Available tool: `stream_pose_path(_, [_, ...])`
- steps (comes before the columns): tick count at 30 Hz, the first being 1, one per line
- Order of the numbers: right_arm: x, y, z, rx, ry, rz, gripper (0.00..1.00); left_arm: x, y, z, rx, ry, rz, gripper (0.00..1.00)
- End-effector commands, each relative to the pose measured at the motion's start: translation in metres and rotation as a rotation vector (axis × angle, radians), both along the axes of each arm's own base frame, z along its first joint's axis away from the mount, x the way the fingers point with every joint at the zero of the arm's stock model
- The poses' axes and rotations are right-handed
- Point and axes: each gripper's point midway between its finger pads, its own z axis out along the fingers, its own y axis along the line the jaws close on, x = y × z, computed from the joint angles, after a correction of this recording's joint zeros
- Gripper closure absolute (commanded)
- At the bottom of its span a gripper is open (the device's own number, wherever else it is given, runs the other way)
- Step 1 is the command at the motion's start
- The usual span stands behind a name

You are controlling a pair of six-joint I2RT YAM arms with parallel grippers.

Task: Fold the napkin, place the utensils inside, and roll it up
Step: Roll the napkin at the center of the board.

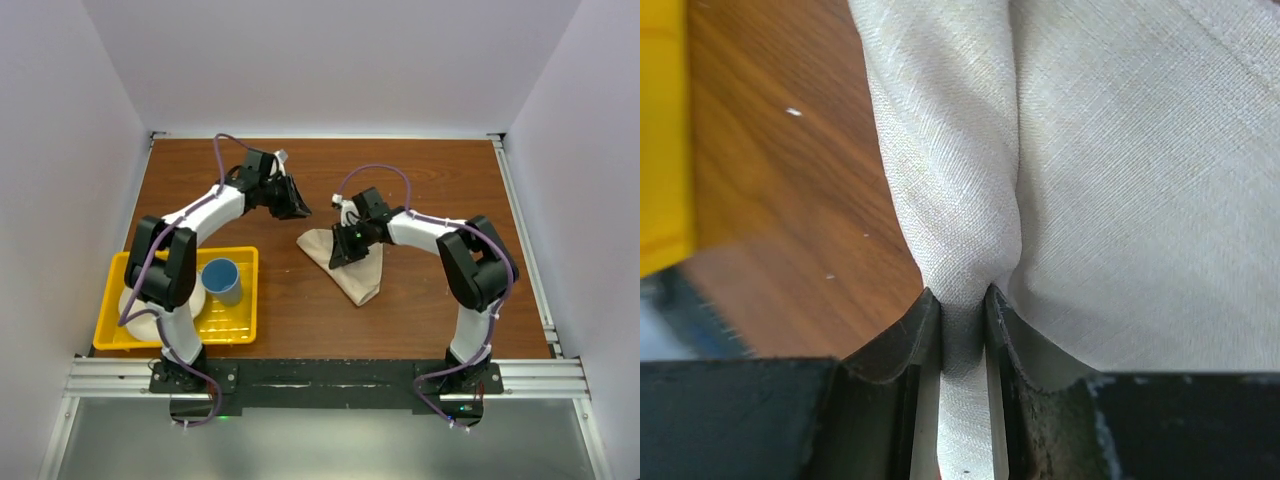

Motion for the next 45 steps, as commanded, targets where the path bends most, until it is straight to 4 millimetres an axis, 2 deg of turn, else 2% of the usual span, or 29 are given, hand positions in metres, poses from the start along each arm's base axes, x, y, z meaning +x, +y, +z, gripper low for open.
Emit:
stream_pose_path(1, [-0.028,0.01,0.004,0.283,0.336,-0.028,0.98,-0.007,-0.016,0.009,-0.086,-0.012,-0.032,0.72])
stream_pose_path(3, [-0.021,0.005,0.0,0.329,0.389,-0.079,0.98,-0.017,-0.026,0.001,-0.112,0.025,-0.048,0.72])
stream_pose_path(7, [-0.019,-0.005,-0.01,0.359,0.466,-0.121,0.98,-0.024,-0.054,-0.003,-0.164,0.023,-0.102,0.73])
stream_pose_path(8, [-0.016,-0.008,-0.011,0.36,0.468,-0.13,0.98,-0.027,-0.06,-0.009,-0.166,0.041,-0.108,0.74])
stream_pose_path(11, [-0.016,-0.016,-0.018,0.331,0.465,-0.128,0.98,-0.027,-0.065,-0.023,-0.165,0.056,-0.108,0.75])
stream_pose_path(17, [-0.014,-0.031,-0.033,0.232,0.391,-0.133,0.96,-0.028,-0.059,-0.074,-0.106,0.095,-0.105,0.78])
stream_pose_path(22, [-0.011,-0.045,-0.02,0.131,0.284,-0.082,0.87,-0.034,-0.043,-0.113,-0.04,0.124,-0.096,0.83])
stream_pose_path(23, [-0.013,-0.045,-0.018,0.117,0.27,-0.072,0.82,-0.033,-0.039,-0.12,-0.009,0.114,-0.101,0.84])
stream_pose_path(25, [-0.015,-0.049,-0.013,0.068,0.242,-0.06,0.77,-0.036,-0.036,-0.13,0.013,0.13,-0.108,0.85])
stream_pose_path(30, [-0.022,-0.057,0.01,-0.062,0.165,-0.036,0.57,-0.045,-0.03,-0.143,0.034,0.145,-0.117,0.87])
stream_pose_path(32, [-0.023,-0.061,0.021,-0.104,0.117,-0.041,0.54,-0.05,-0.028,-0.146,0.037,0.154,-0.117,0.87])
stream_pose_path(35, [-0.034,-0.07,0.031,-0.158,0.099,-0.054,0.52,-0.052,-0.028,-0.147,0.038,0.158,-0.124,0.87])
stream_pose_path(38, [-0.046,-0.082,0.025,-0.221,0.097,-0.082,0.52,-0.052,-0.029,-0.146,0.036,0.16,-0.13,0.87])
stream_pose_path(39, [-0.056,-0.088,0.02,-0.238,0.105,-0.089,0.53,-0.052,-0.029,-0.146,0.037,0.164,-0.132,0.87])
stream_pose_path(41, [-0.061,-0.089,0.011,-0.24,0.104,-0.114,0.56,-0.051,-0.03,-0.144,0.03,0.165,-0.137,0.87])
stream_pose_path(42, [-0.071,-0.096,0.0,-0.259,0.133,-0.122,0.58,-0.052,-0.031,-0.144,0.028,0.169,-0.137,0.88])
stream_pose_path(44, [-0.077,-0.097,-0.01,-0.271,0.145,-0.143,0.63,-0.052,-0.032,-0.142,0.022,0.17,-0.142,0.88])
stream_pose_path(45, [-0.081,-0.106,-0.019,-0.319,0.146,-0.161,0.64,-0.053,-0.031,-0.143,0.024,0.176,-0.144,0.88])
